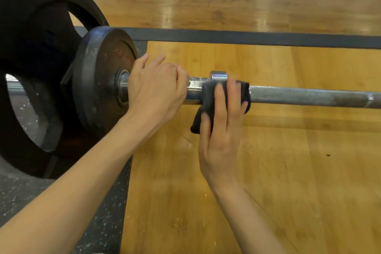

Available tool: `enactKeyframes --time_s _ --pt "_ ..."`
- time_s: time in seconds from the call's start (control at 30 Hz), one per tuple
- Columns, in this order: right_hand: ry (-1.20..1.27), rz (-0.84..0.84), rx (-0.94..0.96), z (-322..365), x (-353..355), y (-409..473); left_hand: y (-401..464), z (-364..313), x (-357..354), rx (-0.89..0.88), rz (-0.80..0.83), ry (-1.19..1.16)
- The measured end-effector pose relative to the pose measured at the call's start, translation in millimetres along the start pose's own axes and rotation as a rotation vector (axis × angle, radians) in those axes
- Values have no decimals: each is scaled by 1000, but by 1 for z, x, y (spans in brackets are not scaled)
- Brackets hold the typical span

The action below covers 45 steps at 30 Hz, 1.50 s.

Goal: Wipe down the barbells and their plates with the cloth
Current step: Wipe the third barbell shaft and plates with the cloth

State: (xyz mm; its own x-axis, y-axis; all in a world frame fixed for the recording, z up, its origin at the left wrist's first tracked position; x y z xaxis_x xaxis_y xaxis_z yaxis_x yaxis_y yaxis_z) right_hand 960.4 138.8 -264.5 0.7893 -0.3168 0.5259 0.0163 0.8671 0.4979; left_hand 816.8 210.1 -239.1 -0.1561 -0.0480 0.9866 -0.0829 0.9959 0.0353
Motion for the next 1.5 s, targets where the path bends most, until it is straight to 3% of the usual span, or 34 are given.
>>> enactKeyframes --time_s 0.13,0.3,0.5,0.67,0.77,0.9,1.07,1.27,1.4,1.5 --pt "-50 53 34 1 -3 7 0 0 0 6 -20 17" --pt "34 51 -136 2 0 61 -4 -1 2 -2 -44 28" --pt "-26 139 -63 15 11 13 -21 -3 5 -9 -123 -12" --pt "-42 230 -232 2 6 62 -40 -7 7 -31 -117 -34" --pt "48 212 -181 16 20 26 -54 -8 9 -45 -111 -23" --pt "-46 163 -33 33 38 -24 -74 -10 9 -60 -130 -17" --pt "-22 287 -243 15 28 20 -97 -12 10 -66 -97 -44" --pt "-105 274 -79 45 55 -51 -115 -8 15 -37 -57 -58" --pt "-103 424 -274 30 39 -12 -129 -11 12 -49 -26 -25" --pt "-165 429 -254 36 45 -26 -141 -12 12 -46 -24 -31"
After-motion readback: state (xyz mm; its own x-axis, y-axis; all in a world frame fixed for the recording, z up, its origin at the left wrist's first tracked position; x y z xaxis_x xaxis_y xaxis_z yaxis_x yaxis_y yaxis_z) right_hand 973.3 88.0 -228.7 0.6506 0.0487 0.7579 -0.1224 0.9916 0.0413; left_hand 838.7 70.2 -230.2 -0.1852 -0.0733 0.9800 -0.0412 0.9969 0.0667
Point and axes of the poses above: each hand's wrist, its own y-axis towards the middle knuckle, its own x-axis out of the back of the hand, z = x × y, the point moved 8 cm from there along y, towards the middle knuckle, and after that the axes turned 5 degrees about y, right-handed, at the moved point
